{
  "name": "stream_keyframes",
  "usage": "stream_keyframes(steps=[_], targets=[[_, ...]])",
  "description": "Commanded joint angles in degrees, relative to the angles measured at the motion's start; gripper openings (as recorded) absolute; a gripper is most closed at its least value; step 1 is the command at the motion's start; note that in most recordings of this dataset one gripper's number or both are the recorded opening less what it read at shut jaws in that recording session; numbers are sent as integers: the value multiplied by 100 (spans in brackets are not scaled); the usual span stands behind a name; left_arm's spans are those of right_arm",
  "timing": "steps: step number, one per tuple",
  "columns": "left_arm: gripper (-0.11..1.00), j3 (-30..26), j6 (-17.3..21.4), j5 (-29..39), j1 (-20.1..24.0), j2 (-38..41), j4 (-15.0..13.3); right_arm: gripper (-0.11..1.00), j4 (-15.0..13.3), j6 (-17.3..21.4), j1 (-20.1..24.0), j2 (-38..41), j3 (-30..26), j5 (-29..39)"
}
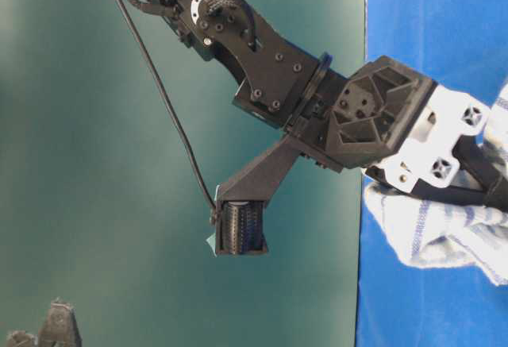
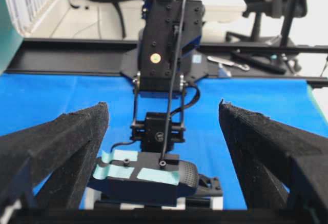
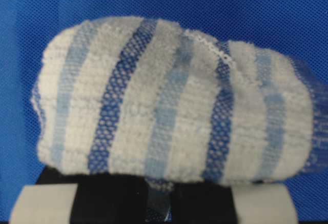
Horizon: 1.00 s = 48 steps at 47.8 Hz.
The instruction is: Hand over the towel.
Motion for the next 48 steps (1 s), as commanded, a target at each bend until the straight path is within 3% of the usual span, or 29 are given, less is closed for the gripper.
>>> stream_keyframes(steps=[1,8,15,19,35,48], targets=[[93,-62,0,-9,9,-35,-9,11,18,9,-9,-114,-114,0],[93,-62,0,18,9,-35,-9,14,18,26,-9,-132,-123,9],[93,-62,0,88,9,-35,-9,56,0,26,-9,-316,-79,35],[93,-62,0,105,9,-35,-9,71,0,26,-9,-571,-26,97],[93,-62,-35,132,9,-35,-9,70,-167,18,-9,-2127,334,123],[93,-62,-26,141,9,-44,-9,70,-360,9,-9,-3437,1063,-721]])
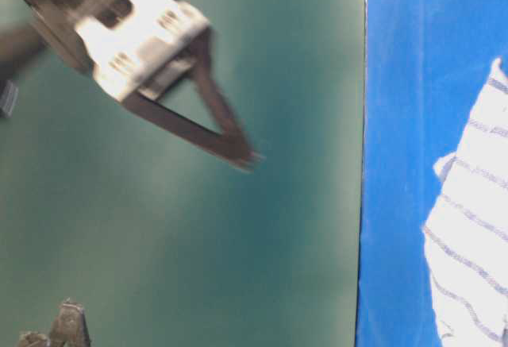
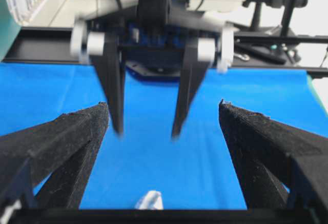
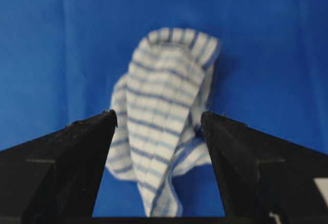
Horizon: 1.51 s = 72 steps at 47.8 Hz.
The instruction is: Hand over the towel.
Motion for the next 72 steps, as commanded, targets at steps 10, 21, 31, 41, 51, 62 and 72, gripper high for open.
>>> stream_keyframes(steps=[10,21,31,41,51,62,72], targets=[[92,-62,0,-26,9,-35,-9,70,-97,-35,9,-1371,870,-1292],[92,-62,18,-26,9,-35,-9,70,-97,-53,-9,-1740,1389,-1995],[92,-62,18,-26,9,-44,-9,70,-97,-79,-18,-1723,1406,-2021],[92,18,26,-9,9,-316,-9,70,-97,-79,-18,-1934,1477,-1863],[92,290,44,826,9,-1441,-9,70,-97,-79,-18,-2821,1819,-1397],[92,738,44,1986,9,-2628,-9,70,-114,-79,-26,-3937,2566,-1213],[92,1310,44,2320,9,-3568,0,70,-114,-79,-97,-4790,3437,-1239]])
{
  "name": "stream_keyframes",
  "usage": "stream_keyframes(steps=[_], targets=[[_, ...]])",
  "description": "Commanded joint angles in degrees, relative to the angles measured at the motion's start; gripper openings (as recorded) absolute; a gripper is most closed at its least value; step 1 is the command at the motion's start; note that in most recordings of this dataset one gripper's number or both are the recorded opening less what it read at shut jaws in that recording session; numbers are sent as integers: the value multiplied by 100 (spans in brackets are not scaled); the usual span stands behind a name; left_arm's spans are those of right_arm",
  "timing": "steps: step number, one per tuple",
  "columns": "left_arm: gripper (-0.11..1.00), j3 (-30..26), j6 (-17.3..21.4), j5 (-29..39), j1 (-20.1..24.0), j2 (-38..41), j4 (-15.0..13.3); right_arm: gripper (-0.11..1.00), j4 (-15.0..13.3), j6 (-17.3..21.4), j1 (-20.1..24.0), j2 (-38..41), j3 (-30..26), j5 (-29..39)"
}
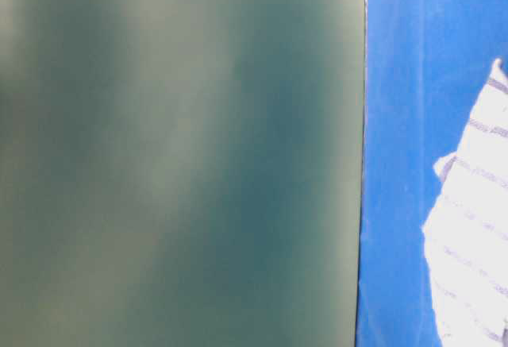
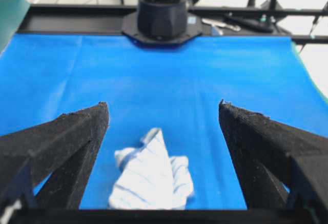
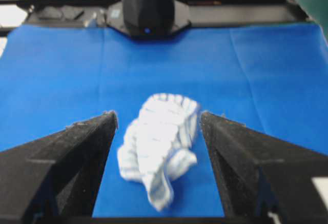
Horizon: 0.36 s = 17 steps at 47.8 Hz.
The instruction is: Hand over the towel.
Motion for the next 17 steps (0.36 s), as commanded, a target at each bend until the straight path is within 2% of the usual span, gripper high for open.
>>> stream_keyframes(steps=[1,9,17], targets=[[92,149,-9,44,9,-316,0,70,-9,-9,-35,-246,272,-53],[92,589,0,132,9,-738,9,70,-9,-9,-53,-519,773,-35],[92,976,-9,123,9,-791,9,70,-9,-9,-79,-492,1028,-62]])
